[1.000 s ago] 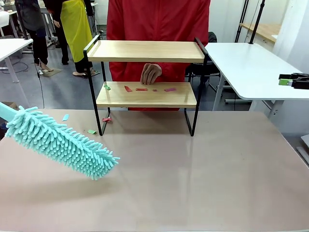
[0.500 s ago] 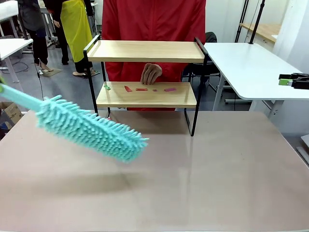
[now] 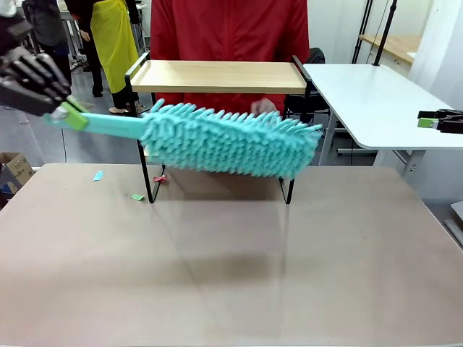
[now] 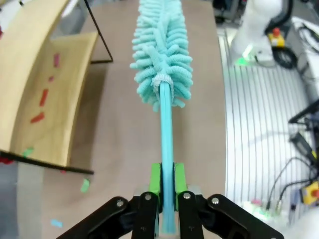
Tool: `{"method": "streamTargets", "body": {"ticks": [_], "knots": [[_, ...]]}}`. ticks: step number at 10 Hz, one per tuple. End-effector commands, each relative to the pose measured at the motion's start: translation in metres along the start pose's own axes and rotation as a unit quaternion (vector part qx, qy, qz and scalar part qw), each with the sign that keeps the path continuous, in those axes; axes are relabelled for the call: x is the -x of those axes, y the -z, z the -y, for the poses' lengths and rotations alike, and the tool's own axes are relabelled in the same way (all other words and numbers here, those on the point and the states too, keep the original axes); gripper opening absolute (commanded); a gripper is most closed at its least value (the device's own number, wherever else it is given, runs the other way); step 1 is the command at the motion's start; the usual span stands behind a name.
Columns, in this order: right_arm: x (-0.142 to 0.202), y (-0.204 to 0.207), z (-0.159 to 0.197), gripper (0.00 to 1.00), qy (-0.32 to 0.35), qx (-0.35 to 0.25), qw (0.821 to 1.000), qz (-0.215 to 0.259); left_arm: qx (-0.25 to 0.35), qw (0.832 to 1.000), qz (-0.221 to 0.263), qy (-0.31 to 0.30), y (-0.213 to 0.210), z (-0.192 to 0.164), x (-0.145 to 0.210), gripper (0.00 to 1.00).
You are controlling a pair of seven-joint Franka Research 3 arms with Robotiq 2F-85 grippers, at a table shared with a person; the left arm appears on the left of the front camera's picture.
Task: Clean the shelf.
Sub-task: Clean the specific section of the Shelf indicated by the human with the Duster.
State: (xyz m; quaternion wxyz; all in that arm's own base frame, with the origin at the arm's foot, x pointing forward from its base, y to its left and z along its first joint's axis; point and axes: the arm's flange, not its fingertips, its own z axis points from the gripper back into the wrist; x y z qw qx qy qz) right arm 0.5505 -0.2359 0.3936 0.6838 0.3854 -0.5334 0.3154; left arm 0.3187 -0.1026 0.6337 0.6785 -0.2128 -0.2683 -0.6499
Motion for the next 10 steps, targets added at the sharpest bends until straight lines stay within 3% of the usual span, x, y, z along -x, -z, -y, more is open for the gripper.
{"method": "streamTargets", "body": {"ticks": [1, 4, 5, 6, 7, 8, 10], "knots": [[-0.003, 0.001, -0.001, 1.0, -0.003, -0.001, 1.0, 0.0, -0.041, 0.998, 0.0, -0.055, 0.016, 0.019, -0.028, 0.13], [-0.003, 0.001, -0.001, 1.0, -0.003, -0.001, 1.0, 0.0, -0.055, 0.983, -0.038, -0.171, 0.046, 0.053, -0.073, 0.13], [-0.003, 0.001, -0.001, 1.0, -0.003, -0.001, 1.0, 0.0, -0.079, 0.97, -0.062, -0.222, 0.056, 0.066, -0.079, 0.13], [-0.003, 0.001, -0.001, 1.0, -0.003, -0.001, 1.0, 0.0, -0.085, 0.963, -0.05, -0.251, 0.059, 0.075, -0.083, 0.13], [-0.003, 0.001, -0.001, 1.0, -0.003, -0.001, 1.0, 0.0, -0.111, 0.944, -0.092, -0.296, 0.062, 0.088, -0.09, 0.13], [-0.003, 0.001, -0.001, 1.0, -0.003, -0.001, 1.0, 0.0, -0.148, 0.927, -0.116, -0.324, 0.061, 0.092, -0.094, 0.13], [-0.003, 0.001, -0.001, 1.0, -0.003, -0.001, 1.0, 0.0, -0.197, 0.914, -0.116, -0.336, 0.075, 0.085, -0.107, 0.13]]}}
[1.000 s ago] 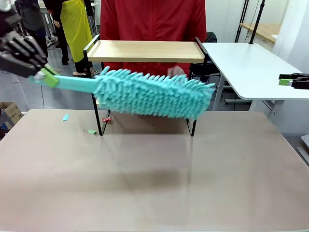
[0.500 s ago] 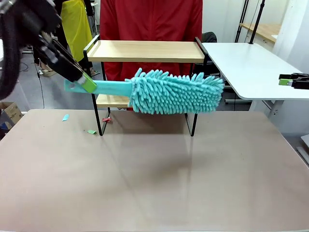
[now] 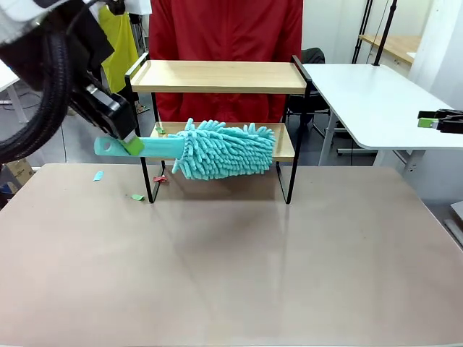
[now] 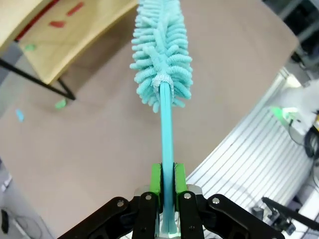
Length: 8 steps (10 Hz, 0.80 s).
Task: Clean the shelf.
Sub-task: Clean the specific section of the Shelf indicated by the human with the Duster.
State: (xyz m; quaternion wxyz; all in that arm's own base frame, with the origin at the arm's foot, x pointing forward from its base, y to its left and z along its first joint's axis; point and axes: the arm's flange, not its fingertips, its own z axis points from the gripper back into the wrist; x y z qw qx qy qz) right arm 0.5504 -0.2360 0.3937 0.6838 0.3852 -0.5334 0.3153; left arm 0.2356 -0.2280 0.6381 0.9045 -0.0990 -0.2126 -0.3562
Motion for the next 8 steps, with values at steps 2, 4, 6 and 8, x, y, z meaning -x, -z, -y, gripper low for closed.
{"method": "streamTargets", "body": {"ticks": [2, 4, 6, 8], "knots": [[-0.003, 0.001, -0.001, 1.0, -0.003, -0.001, 1.0, 0.0, 0.035, 0.995, 0.075, 0.05, 0.018, 0.005, -0.041, 0.13], [-0.003, 0.001, -0.001, 1.0, -0.003, -0.001, 1.0, 0.0, -0.007, 1.0, 0.02, 0.0, 0.003, 0.005, -0.009, 0.13], [-0.003, 0.001, -0.001, 1.0, -0.003, -0.001, 1.0, 0.0, 0.004, 0.999, 0.034, 0.015, 0.014, 0.008, -0.022, 0.13], [-0.003, 0.001, -0.001, 1.0, -0.003, -0.001, 1.0, 0.0, -0.014, 0.998, 0.066, 0.002, 0.017, 0.028, -0.053, 0.13]]}}
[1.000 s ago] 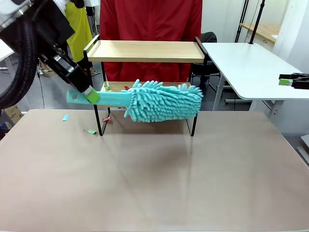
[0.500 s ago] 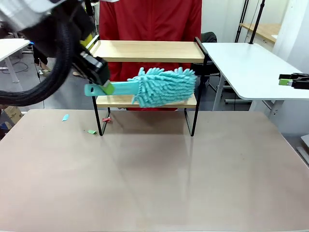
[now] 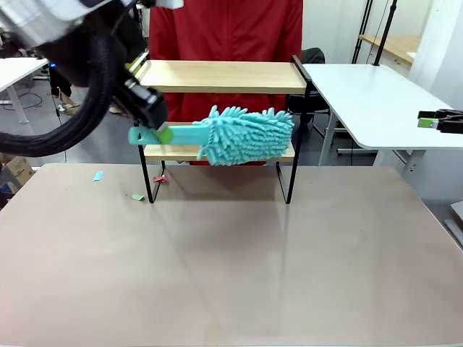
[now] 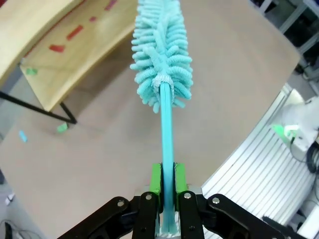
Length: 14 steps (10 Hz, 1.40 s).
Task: Clean the shelf.
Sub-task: Clean the specific section of the Shelf indicated by the human with the Duster.
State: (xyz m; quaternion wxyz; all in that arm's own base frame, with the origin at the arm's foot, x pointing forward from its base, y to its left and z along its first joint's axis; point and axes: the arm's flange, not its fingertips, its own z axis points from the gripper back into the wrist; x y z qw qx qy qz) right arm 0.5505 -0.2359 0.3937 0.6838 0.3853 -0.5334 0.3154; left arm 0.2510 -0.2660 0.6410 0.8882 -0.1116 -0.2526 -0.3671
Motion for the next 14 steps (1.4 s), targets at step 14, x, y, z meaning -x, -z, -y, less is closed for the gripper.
{"method": "streamTargets", "body": {"ticks": [14], "knots": [[-0.003, 0.001, -0.001, 1.0, -0.003, -0.001, 1.0, 0.0, -0.162, 0.963, 0.039, -0.213, 0.134, 0.104, -0.113, 0.13]]}}
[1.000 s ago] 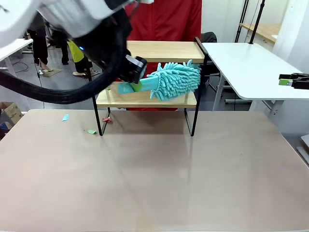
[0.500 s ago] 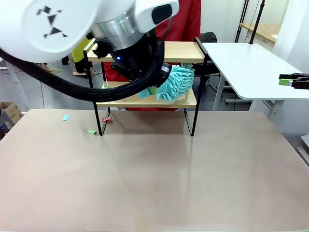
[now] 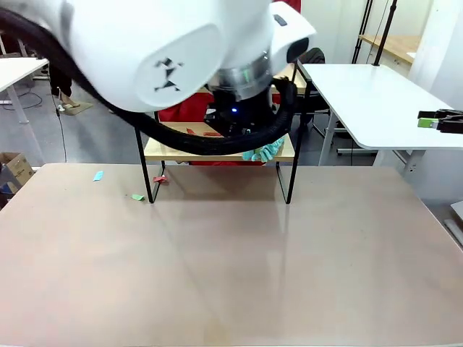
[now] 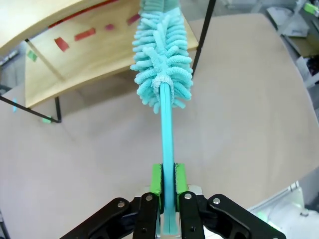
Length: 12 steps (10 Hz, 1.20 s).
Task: Clean the shelf.
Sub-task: Clean the specific section of the Shelf indicated by the human with the Duster.
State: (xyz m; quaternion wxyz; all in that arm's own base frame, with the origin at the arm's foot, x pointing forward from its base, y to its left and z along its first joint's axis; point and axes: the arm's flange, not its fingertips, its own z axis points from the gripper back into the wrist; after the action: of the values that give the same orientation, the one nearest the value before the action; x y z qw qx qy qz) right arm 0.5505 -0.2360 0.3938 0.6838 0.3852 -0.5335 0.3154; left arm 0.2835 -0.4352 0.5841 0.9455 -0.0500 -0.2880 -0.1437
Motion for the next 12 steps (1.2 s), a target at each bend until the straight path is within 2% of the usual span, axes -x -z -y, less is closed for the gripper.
{"method": "streamTargets", "body": {"ticks": [1, 3, 5, 7, 12], "knots": [[-0.003, 0.001, -0.001, 1.0, -0.003, -0.001, 1.0, 0.0, -0.048, 0.998, 0.029, -0.024, 0.014, 0.024, -0.026, 0.13], [-0.003, 0.001, -0.001, 1.0, -0.003, -0.001, 1.0, 0.0, -0.04, 0.998, 0.031, -0.037, 0.023, 0.03, -0.033, 0.13], [-0.003, 0.001, -0.001, 1.0, -0.003, -0.001, 1.0, 0.0, -0.006, 0.998, 0.036, -0.056, 0.032, 0.035, -0.042, 0.13], [-0.003, 0.001, -0.001, 1.0, -0.003, -0.001, 1.0, 0.0, -0.011, 0.997, 0.038, -0.059, 0.048, 0.04, -0.049, 0.13], [-0.003, 0.001, -0.001, 1.0, -0.003, -0.001, 1.0, 0.0, -0.013, 0.999, -0.007, -0.038, 0.072, 0.041, -0.035, 0.13]]}}
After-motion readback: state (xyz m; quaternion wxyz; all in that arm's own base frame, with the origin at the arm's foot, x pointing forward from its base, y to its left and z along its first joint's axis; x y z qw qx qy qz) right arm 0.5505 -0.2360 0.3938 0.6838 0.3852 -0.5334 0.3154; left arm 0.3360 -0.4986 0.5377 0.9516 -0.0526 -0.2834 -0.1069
